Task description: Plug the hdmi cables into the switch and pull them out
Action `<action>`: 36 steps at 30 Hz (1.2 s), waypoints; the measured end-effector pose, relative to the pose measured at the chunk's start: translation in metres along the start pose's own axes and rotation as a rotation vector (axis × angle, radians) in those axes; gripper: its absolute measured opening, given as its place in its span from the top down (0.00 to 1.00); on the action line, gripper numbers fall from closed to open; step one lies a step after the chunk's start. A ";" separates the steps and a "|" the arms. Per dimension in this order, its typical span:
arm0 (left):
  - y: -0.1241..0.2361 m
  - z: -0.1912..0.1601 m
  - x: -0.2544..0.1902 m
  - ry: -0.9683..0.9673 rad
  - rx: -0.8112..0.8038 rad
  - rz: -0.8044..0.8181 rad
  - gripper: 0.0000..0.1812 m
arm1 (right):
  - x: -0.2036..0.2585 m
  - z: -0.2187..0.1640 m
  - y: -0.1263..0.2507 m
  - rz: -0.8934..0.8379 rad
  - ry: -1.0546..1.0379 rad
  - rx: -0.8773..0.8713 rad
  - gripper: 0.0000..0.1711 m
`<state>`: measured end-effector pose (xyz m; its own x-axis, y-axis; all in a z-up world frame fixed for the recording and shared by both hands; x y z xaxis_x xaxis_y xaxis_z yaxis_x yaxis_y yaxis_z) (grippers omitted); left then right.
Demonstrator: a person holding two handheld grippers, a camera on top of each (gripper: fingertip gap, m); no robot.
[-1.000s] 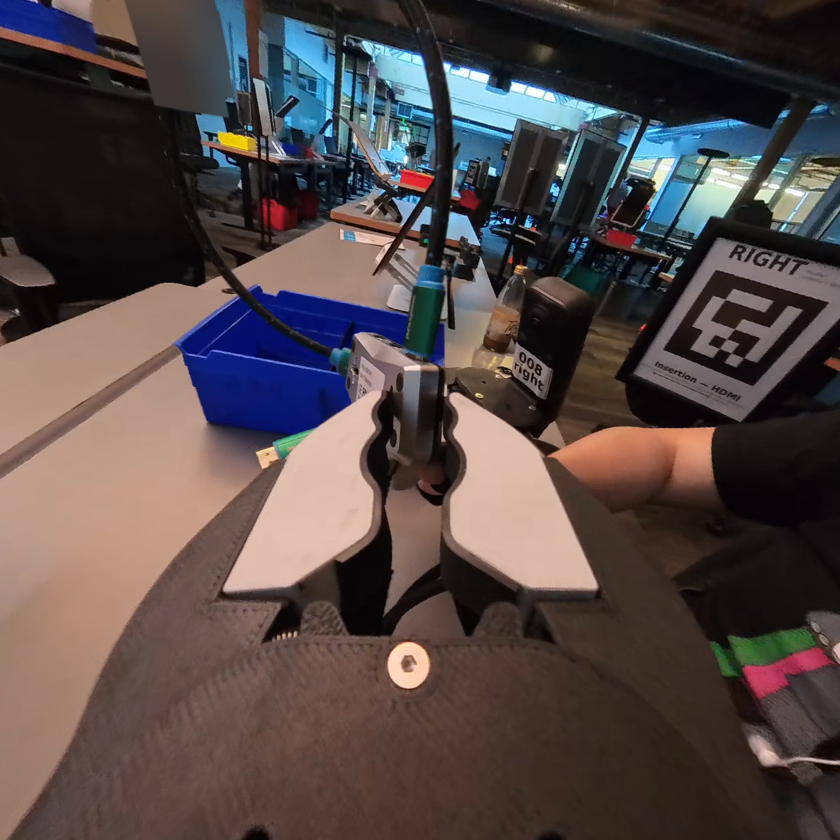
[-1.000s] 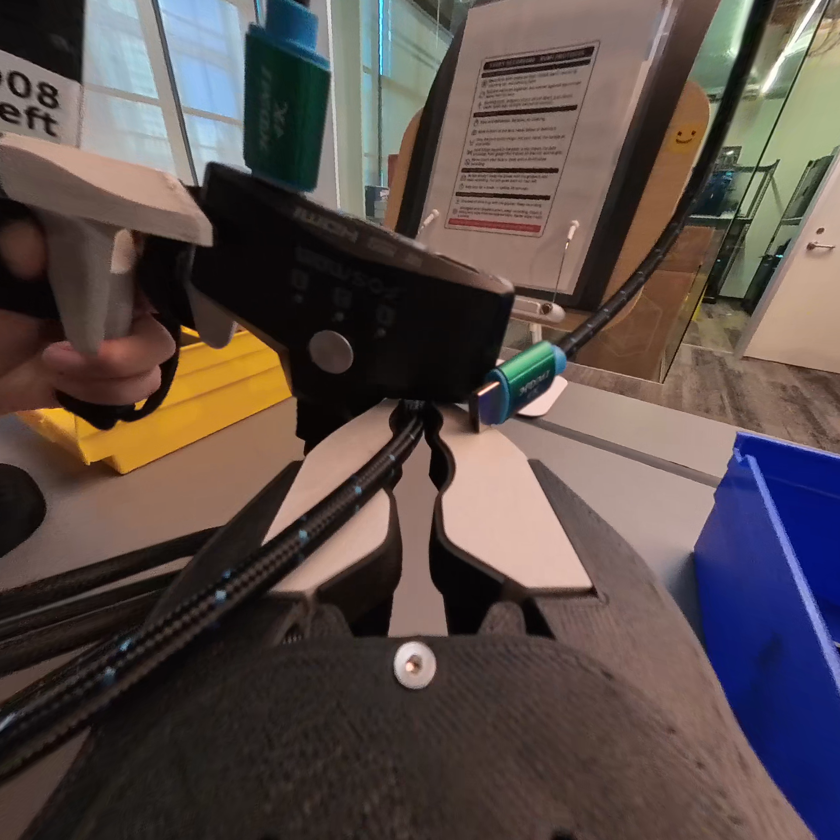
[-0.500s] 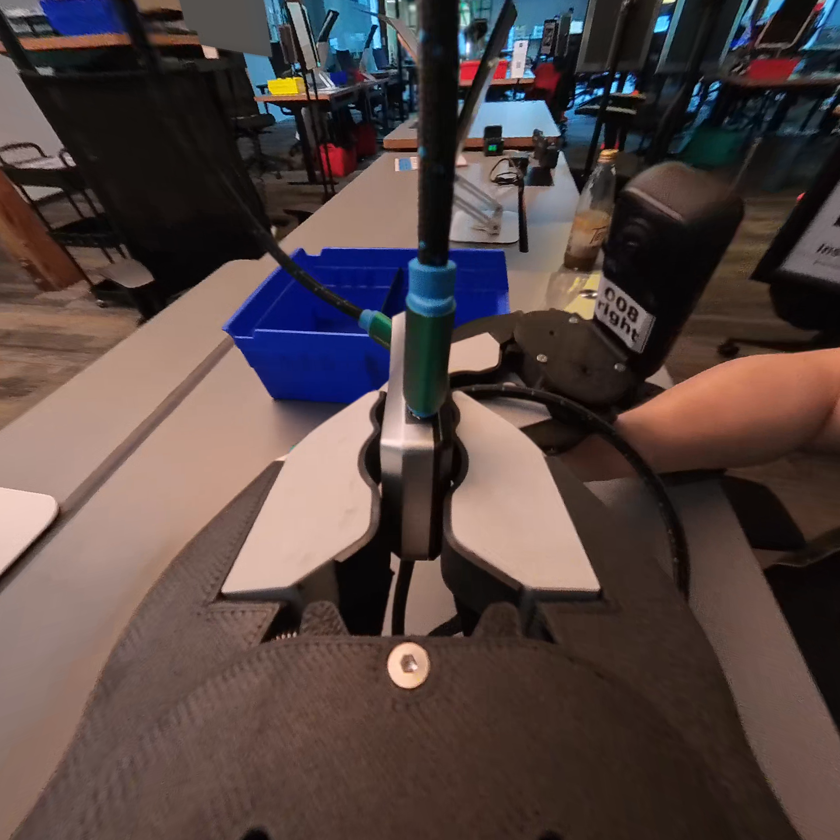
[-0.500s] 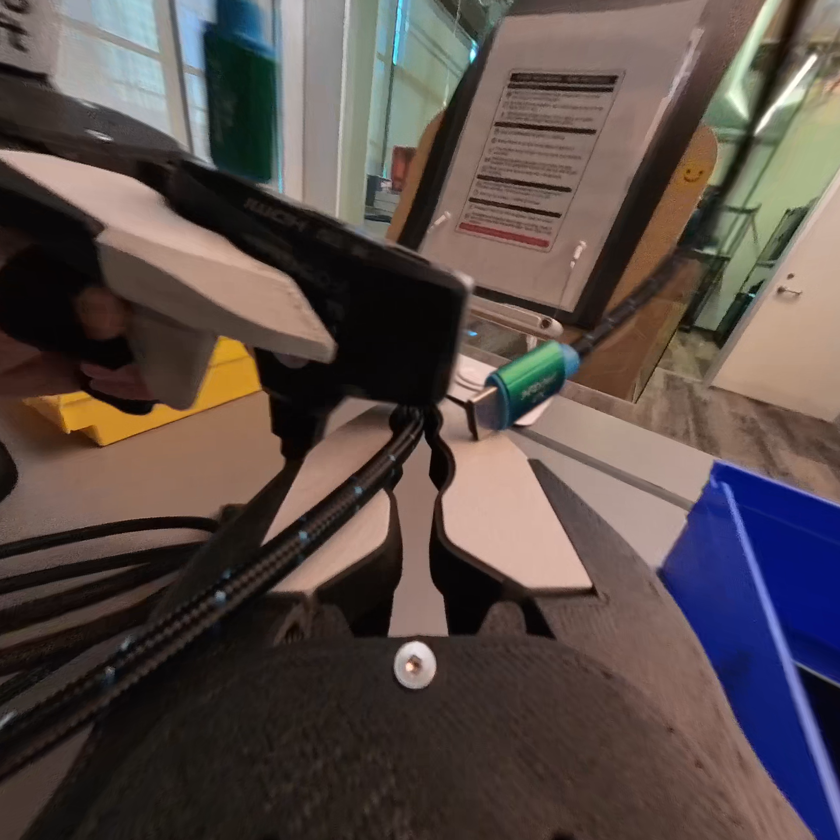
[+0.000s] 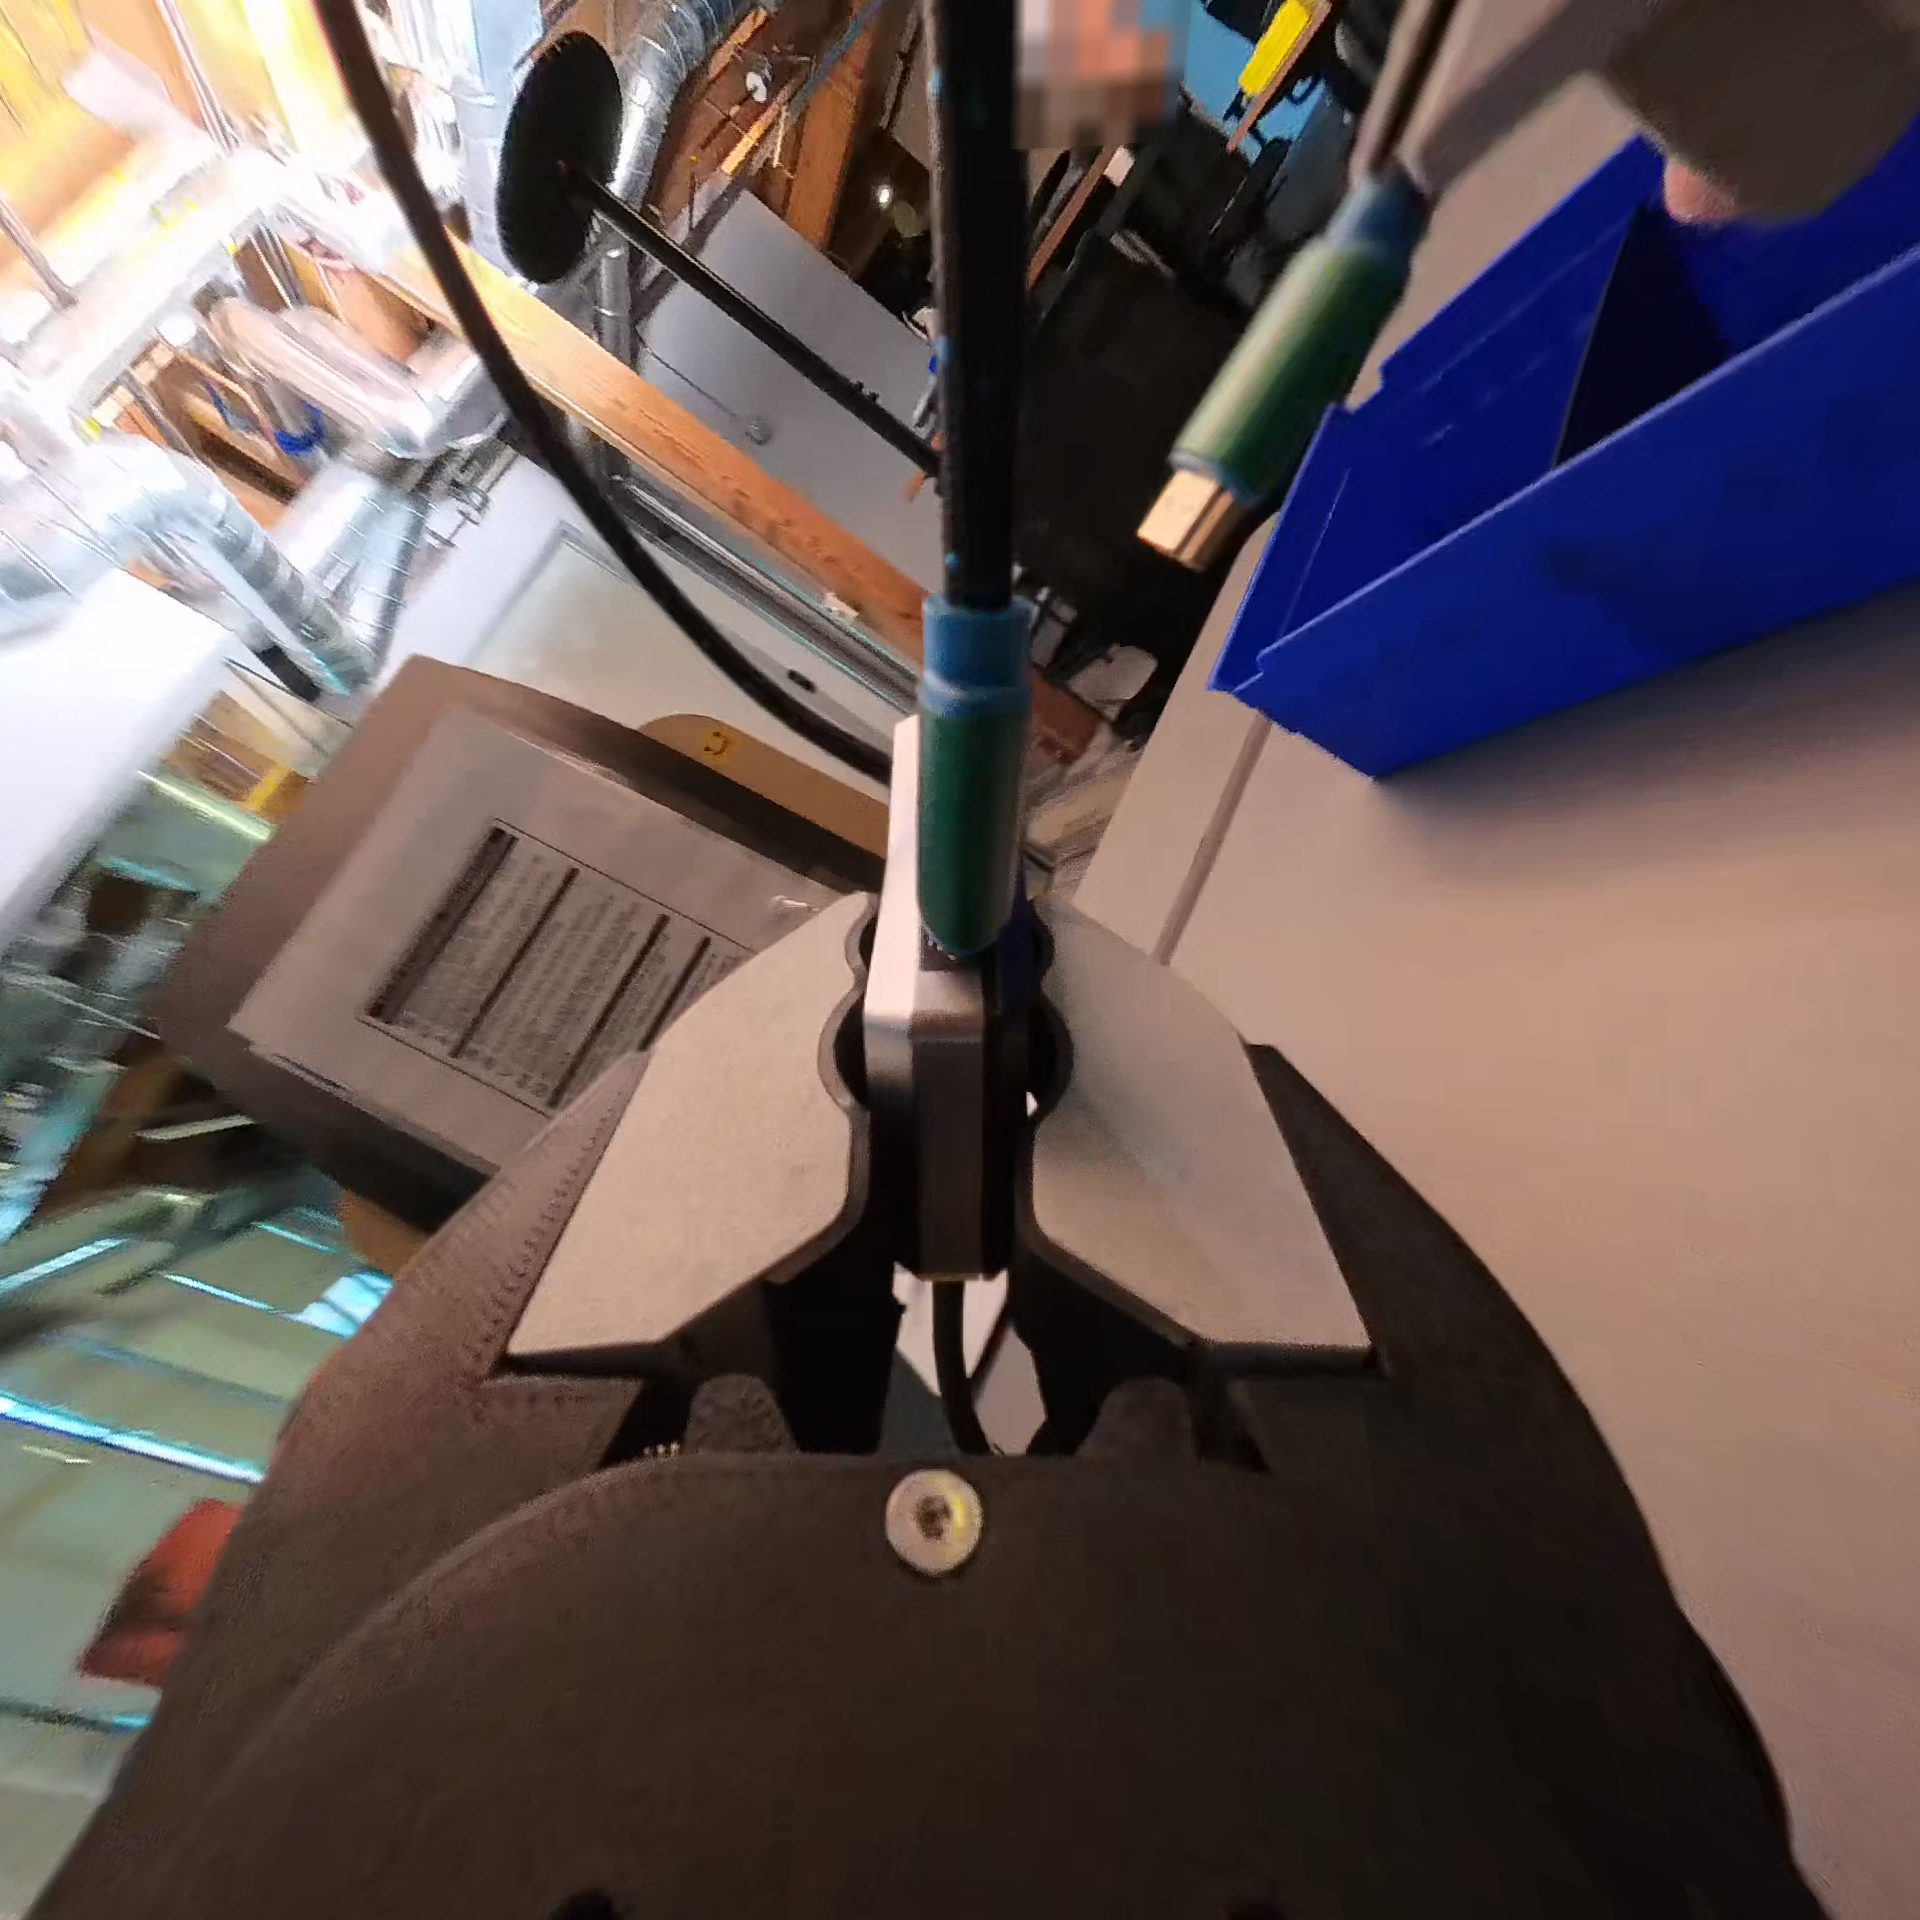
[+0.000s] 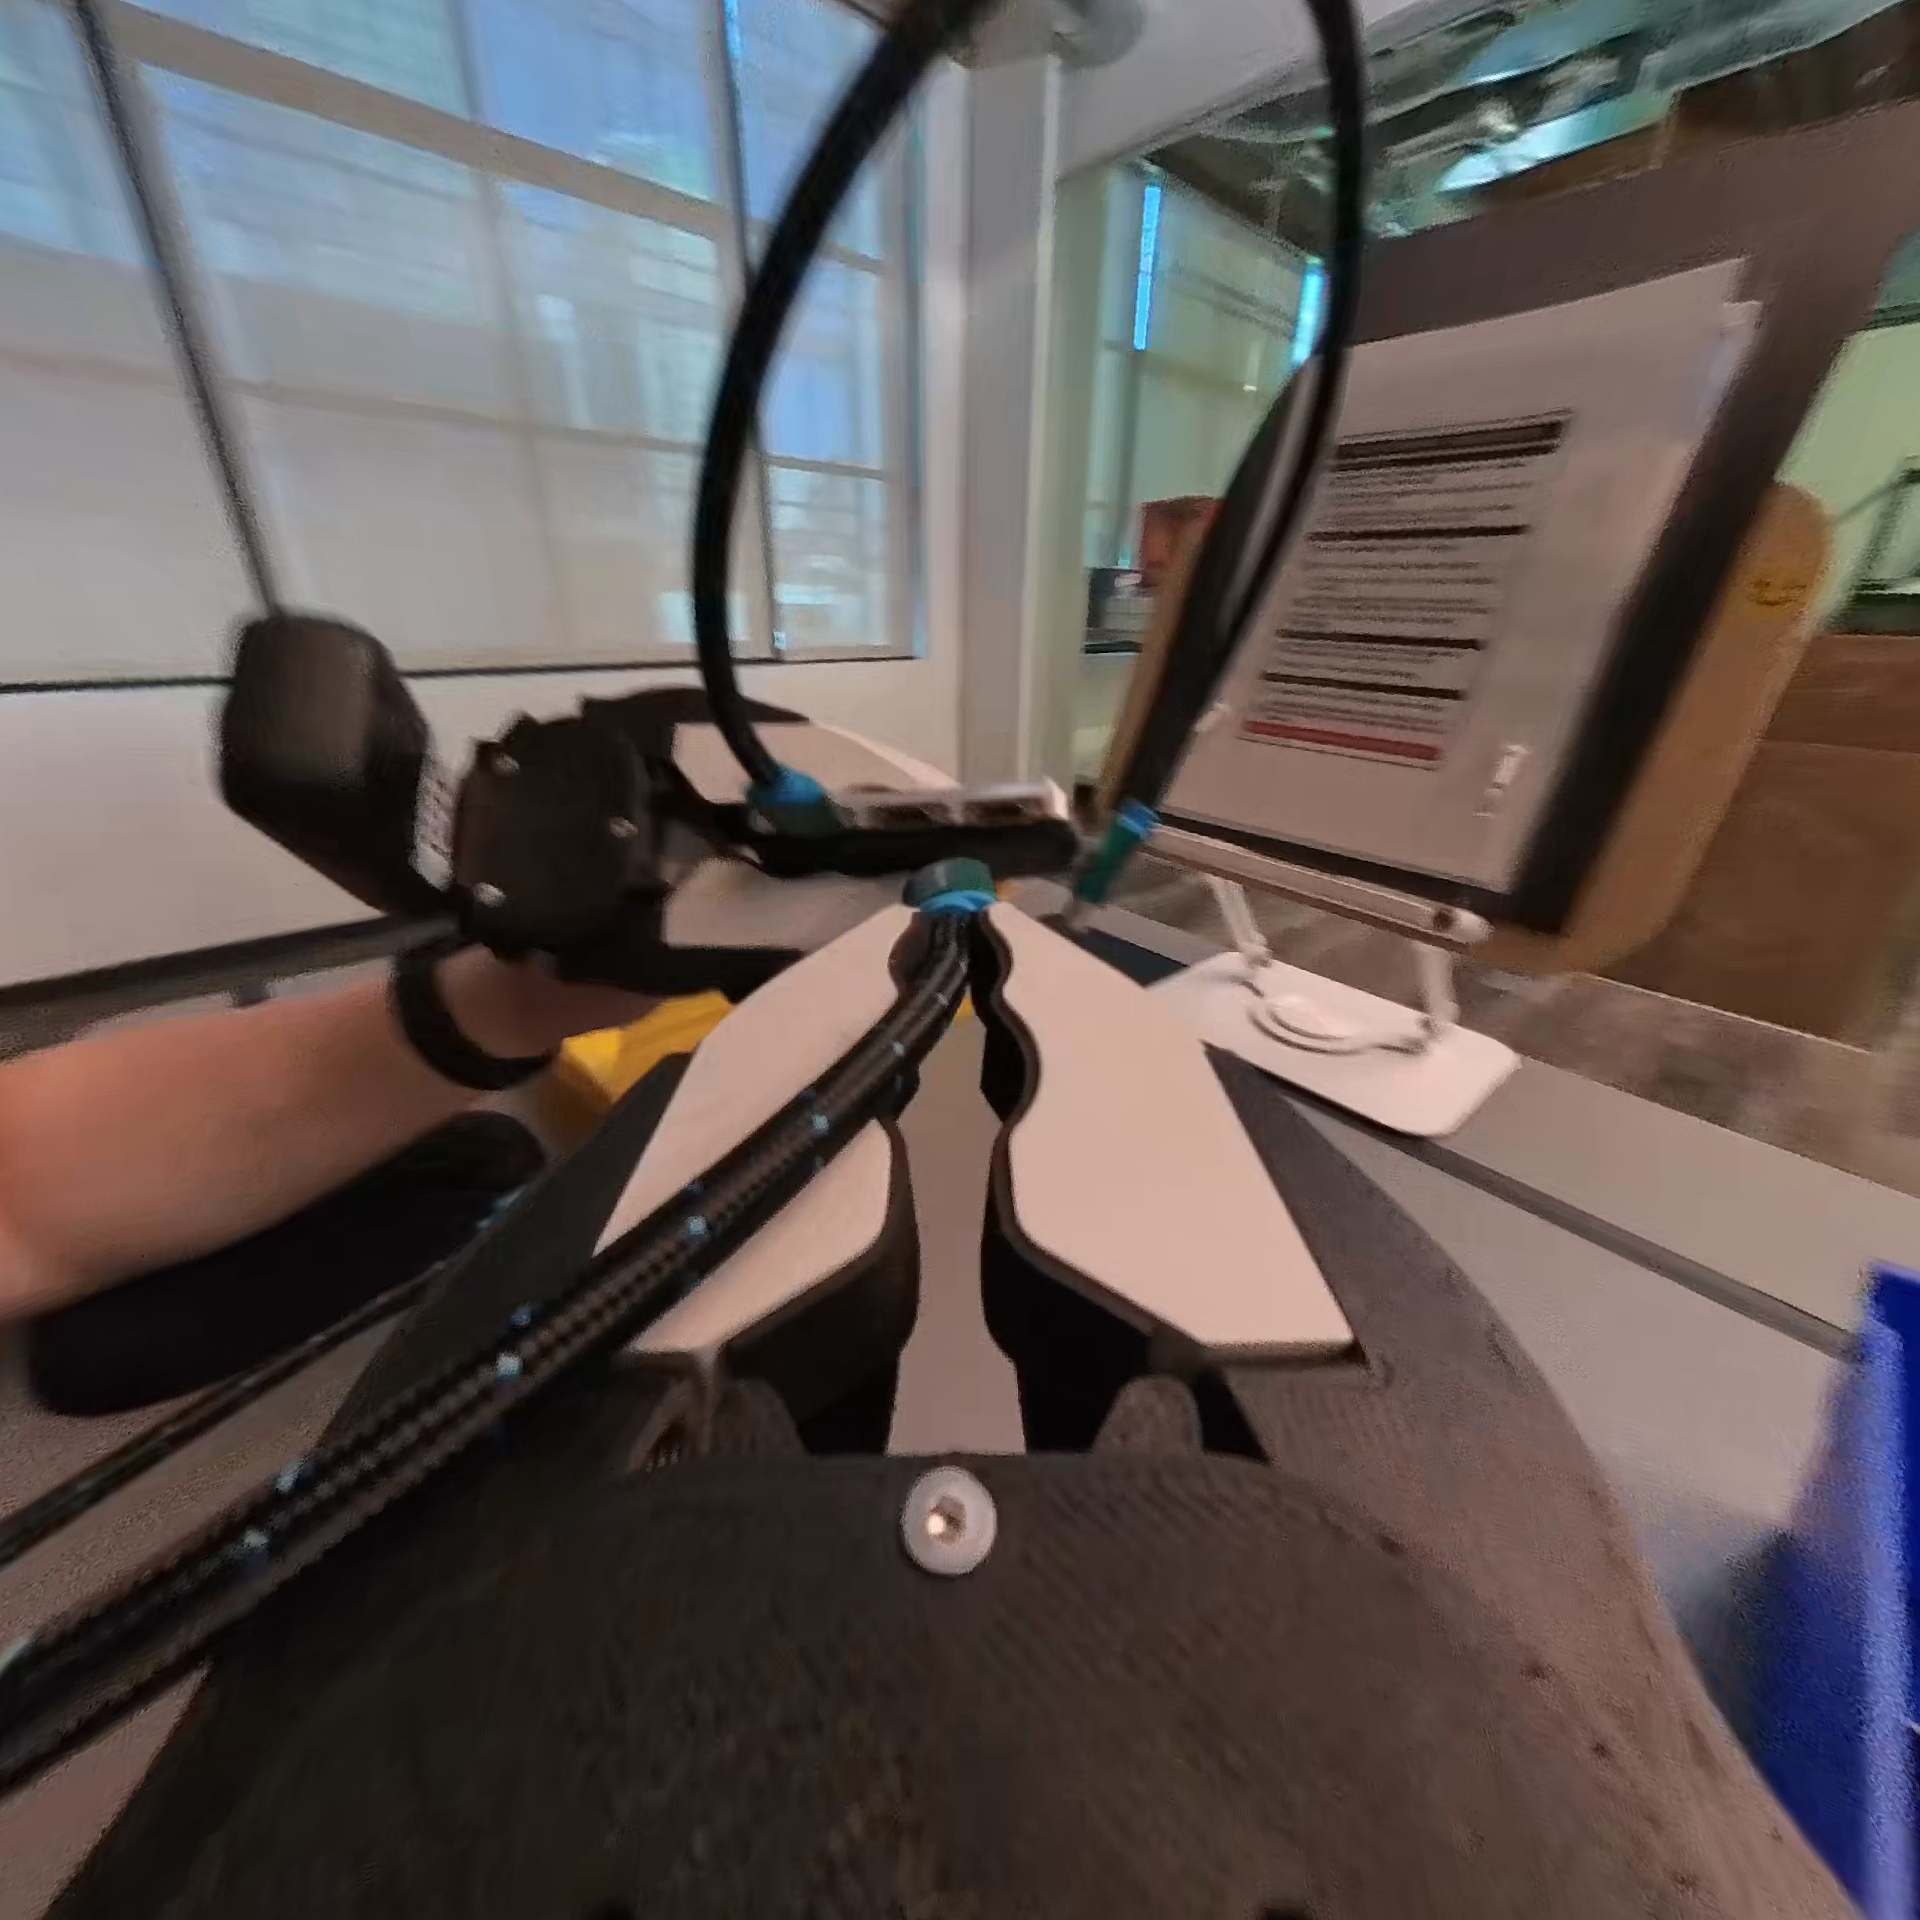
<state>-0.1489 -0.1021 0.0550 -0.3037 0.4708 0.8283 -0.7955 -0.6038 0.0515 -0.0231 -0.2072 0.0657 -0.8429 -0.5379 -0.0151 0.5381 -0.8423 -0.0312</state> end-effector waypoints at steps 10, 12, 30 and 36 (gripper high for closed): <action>0.000 0.007 -0.011 -0.218 0.011 0.211 0.88 | 0.006 -0.003 -0.018 0.029 -0.022 -0.028 0.96; -0.001 0.007 -0.013 -0.254 0.020 0.229 0.87 | 0.006 -0.003 -0.018 0.018 -0.016 -0.034 0.96; -0.006 0.009 -0.021 -0.325 0.082 0.248 0.88 | 0.002 -0.013 -0.025 -0.004 -0.045 0.012 0.96; -0.007 0.008 -0.024 -0.406 0.124 0.245 0.88 | -0.001 -0.018 -0.025 0.012 -0.096 0.011 0.96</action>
Point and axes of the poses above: each gripper's, where its closed fingertips meet, y back along the fingers, z out of its top, x = y × z across the jaws, the point moved 6 cm from there along y, back along the fingers, and after that the axes turned 8 degrees about x, right-handed, at the moved point
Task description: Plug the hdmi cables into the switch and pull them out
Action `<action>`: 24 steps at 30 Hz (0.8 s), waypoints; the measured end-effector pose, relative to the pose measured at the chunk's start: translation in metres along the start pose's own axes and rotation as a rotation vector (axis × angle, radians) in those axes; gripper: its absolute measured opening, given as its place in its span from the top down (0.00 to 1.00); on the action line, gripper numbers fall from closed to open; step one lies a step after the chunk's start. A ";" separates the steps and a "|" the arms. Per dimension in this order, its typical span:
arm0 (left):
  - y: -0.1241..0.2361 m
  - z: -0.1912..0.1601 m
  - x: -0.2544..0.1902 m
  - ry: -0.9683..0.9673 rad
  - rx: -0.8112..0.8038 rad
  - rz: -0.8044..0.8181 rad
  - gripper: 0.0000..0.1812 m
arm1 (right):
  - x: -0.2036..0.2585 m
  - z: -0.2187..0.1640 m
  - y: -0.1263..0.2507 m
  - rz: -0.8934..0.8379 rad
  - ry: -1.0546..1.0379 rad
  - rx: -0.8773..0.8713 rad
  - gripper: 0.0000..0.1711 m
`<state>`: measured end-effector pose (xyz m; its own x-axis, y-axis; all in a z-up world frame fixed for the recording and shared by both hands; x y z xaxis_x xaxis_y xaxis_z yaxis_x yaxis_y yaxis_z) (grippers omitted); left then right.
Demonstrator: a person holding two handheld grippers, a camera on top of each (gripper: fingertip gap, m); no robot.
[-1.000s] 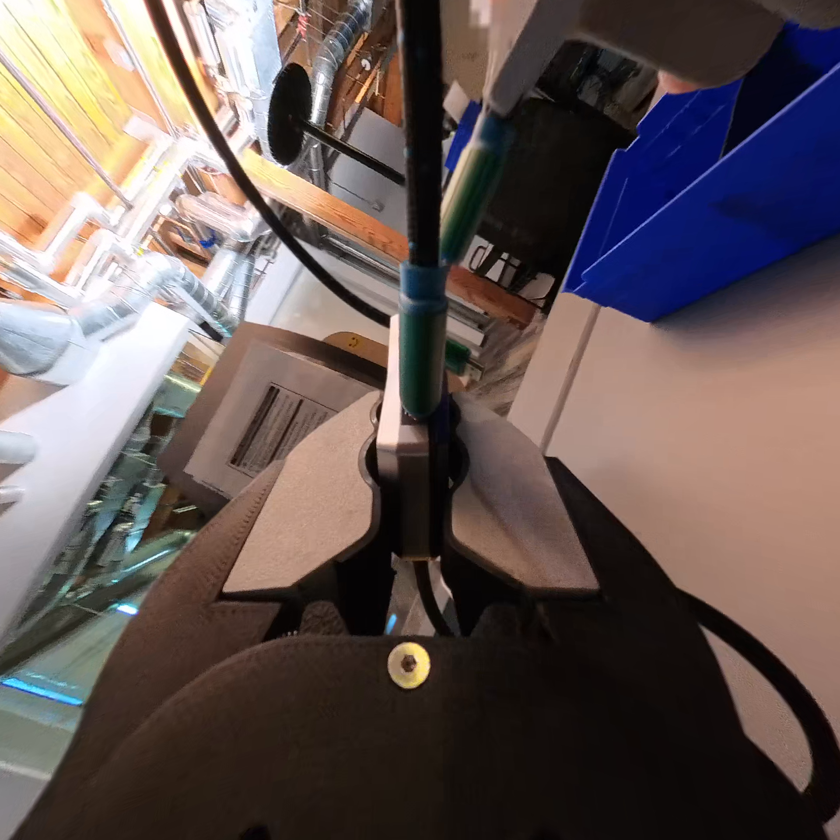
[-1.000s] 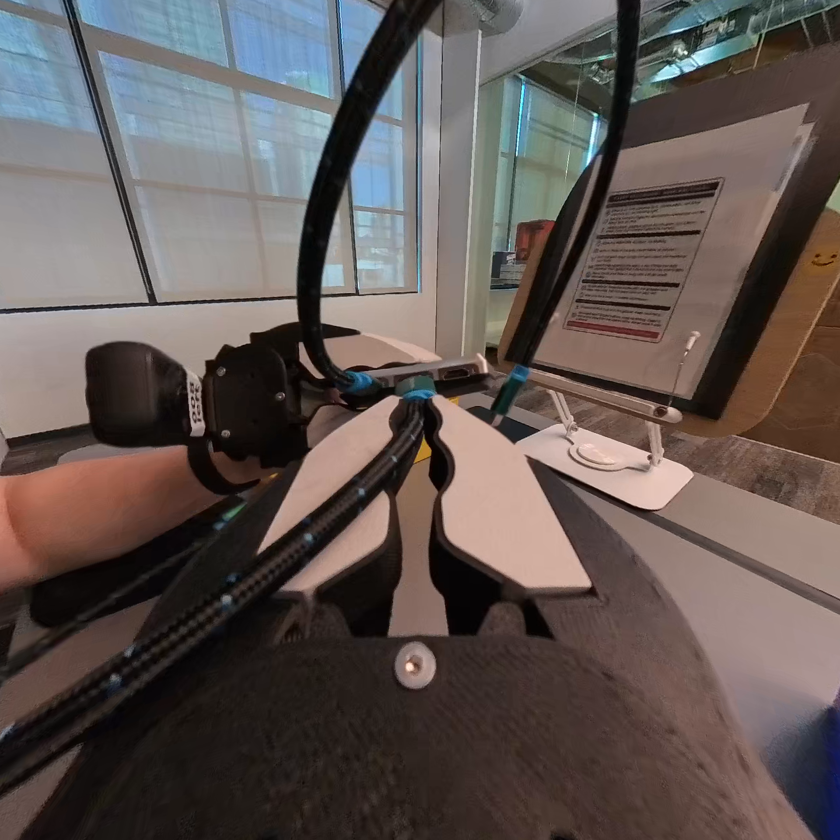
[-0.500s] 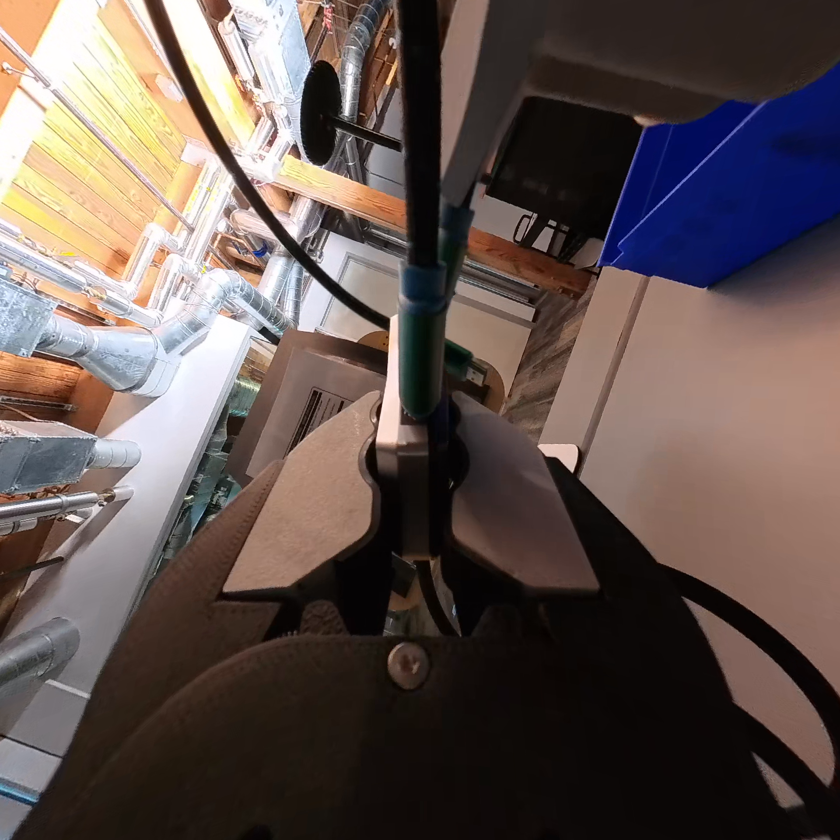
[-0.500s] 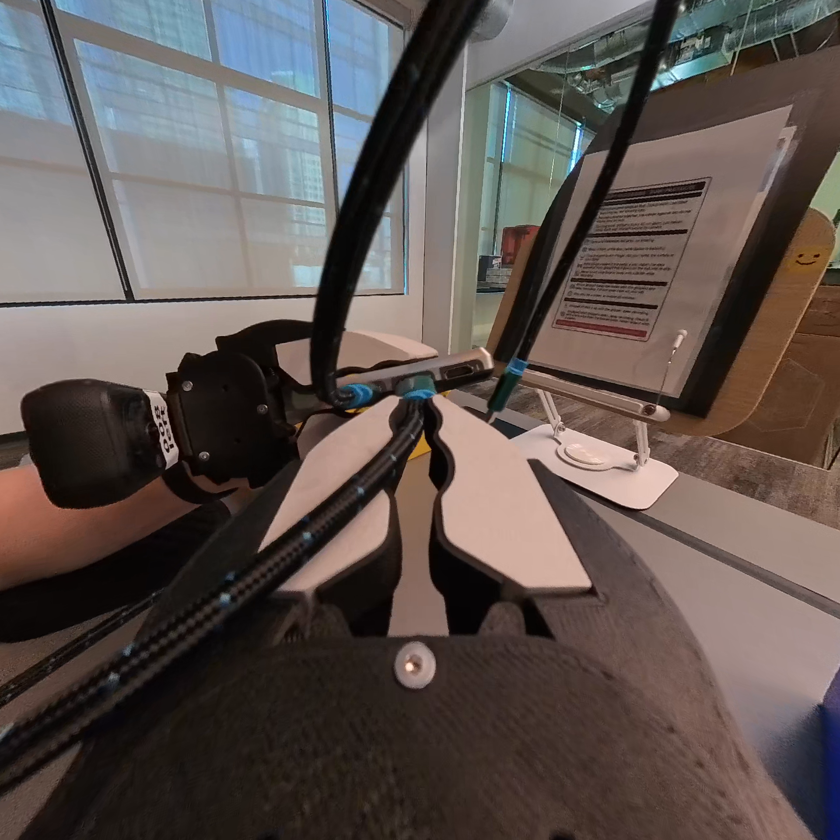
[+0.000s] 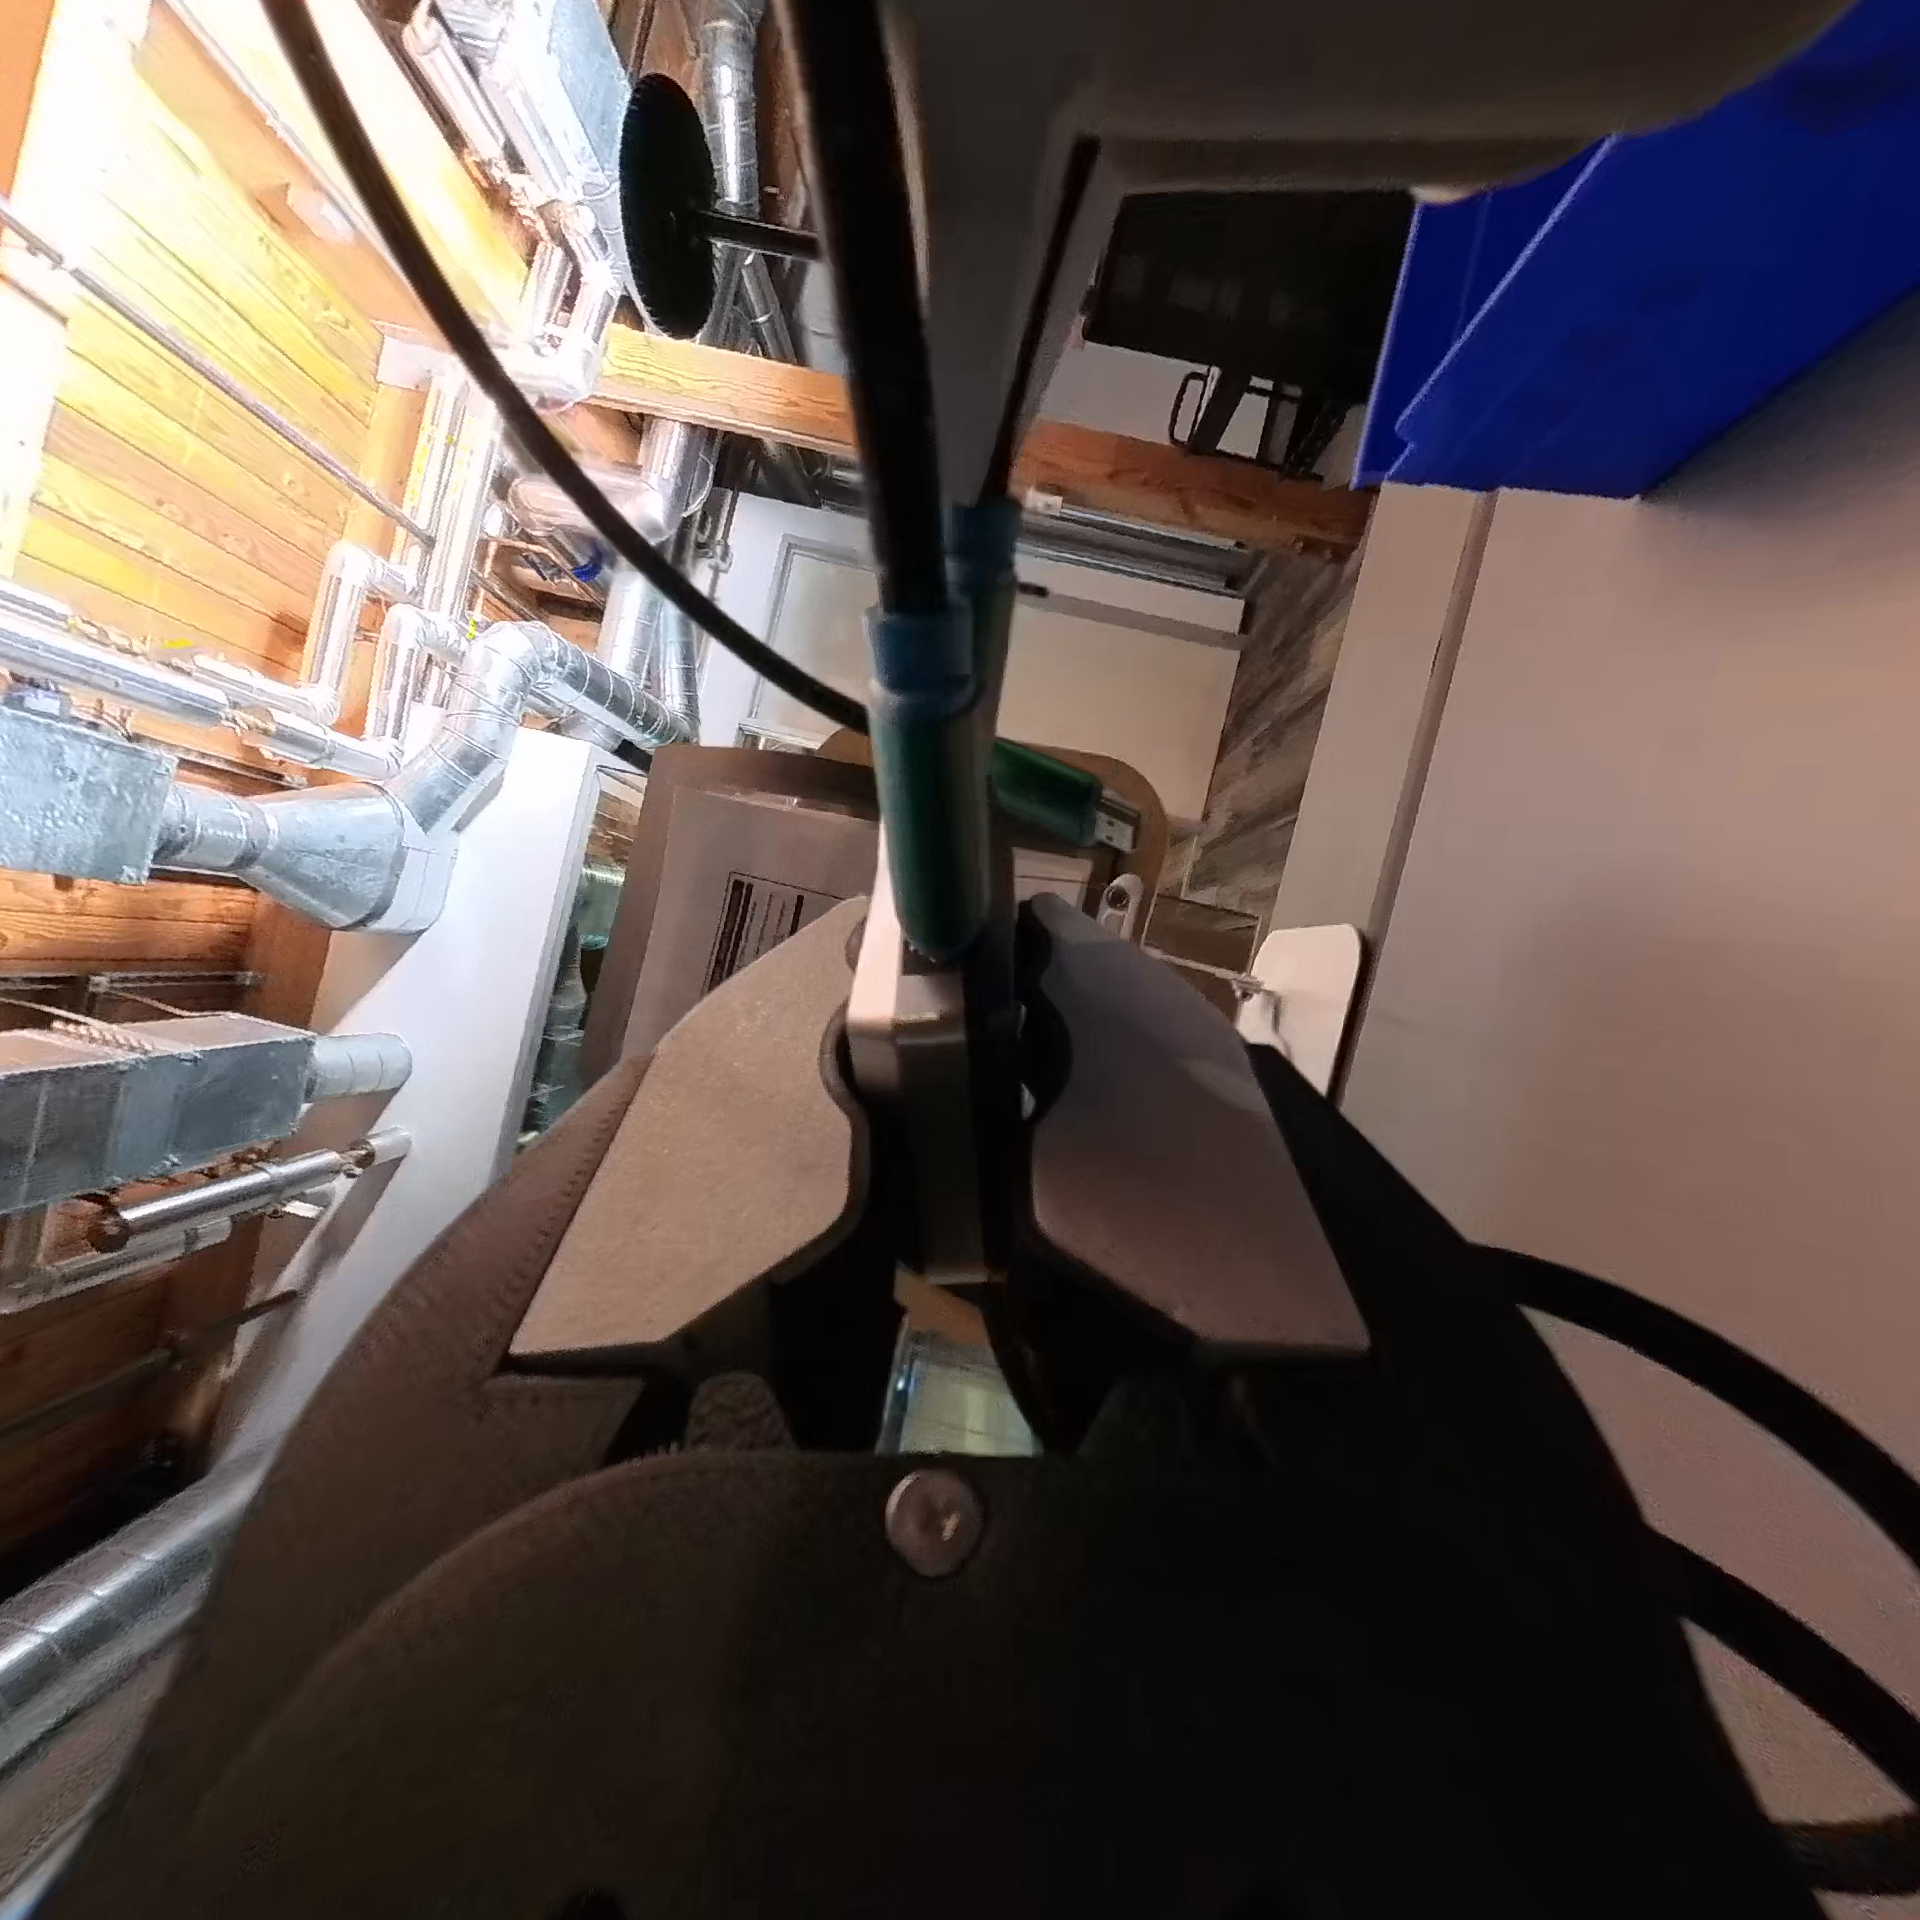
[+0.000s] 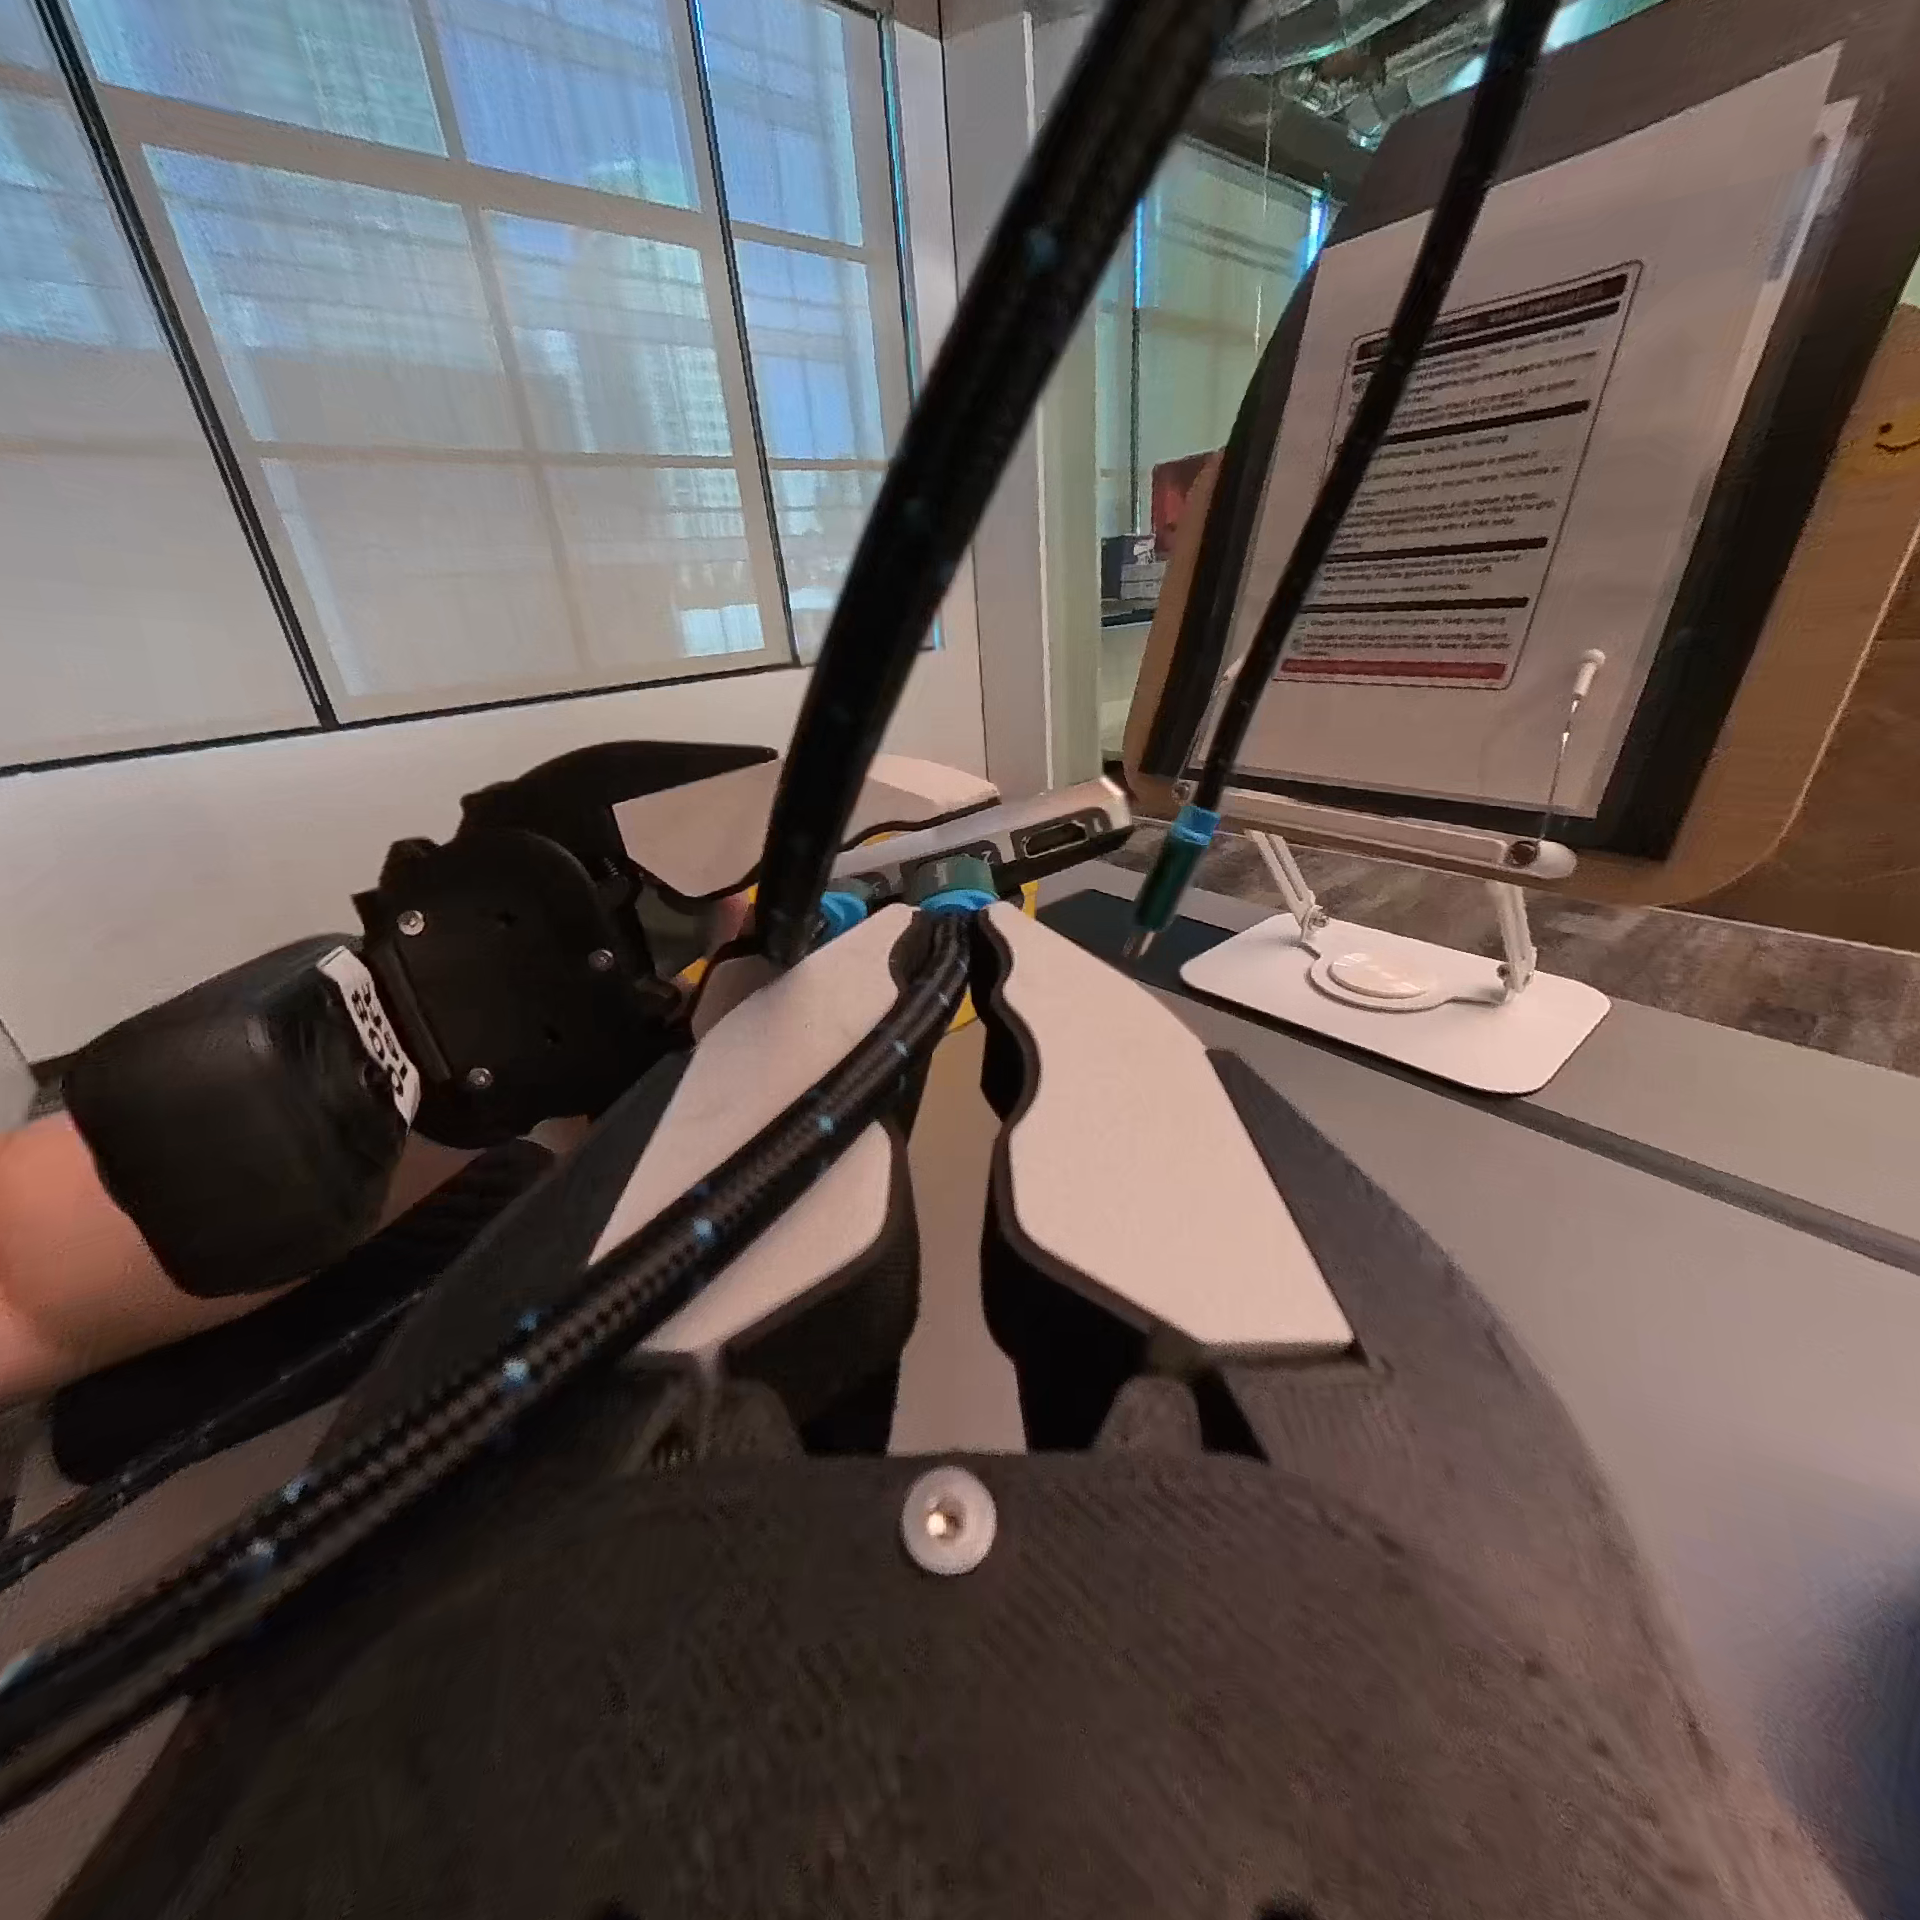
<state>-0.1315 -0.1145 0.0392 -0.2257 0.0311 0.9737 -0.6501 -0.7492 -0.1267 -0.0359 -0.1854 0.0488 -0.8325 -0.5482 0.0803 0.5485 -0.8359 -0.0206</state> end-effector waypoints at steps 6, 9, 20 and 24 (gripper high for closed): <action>0.002 0.001 -0.007 -0.030 0.027 -0.051 0.89 | -0.004 -0.006 0.000 0.038 0.033 0.041 0.96; 0.004 0.001 -0.009 -0.052 0.016 -0.059 0.89 | -0.004 -0.008 0.001 0.057 0.060 0.054 0.96; 0.012 0.007 0.001 -0.031 -0.009 -0.010 0.88 | 0.000 -0.007 0.006 0.109 0.156 -0.076 0.96; 0.009 0.008 0.004 -0.070 -0.011 -0.011 0.88 | -0.005 -0.002 0.006 0.152 0.197 -0.037 0.96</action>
<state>-0.1329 -0.1264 0.0432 -0.1672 -0.0069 0.9859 -0.6605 -0.7416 -0.1172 -0.0290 -0.1879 0.0461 -0.7417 -0.6595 -0.1223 0.6685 -0.7417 -0.0543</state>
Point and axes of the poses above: each gripper's, where its closed fingertips meet, y back along the fingers, z out of its top, x = y × z across the jaws, the point moved 6 cm from there along y, back along the fingers, and after that the axes turned 8 degrees about x, right-handed, at the moved point
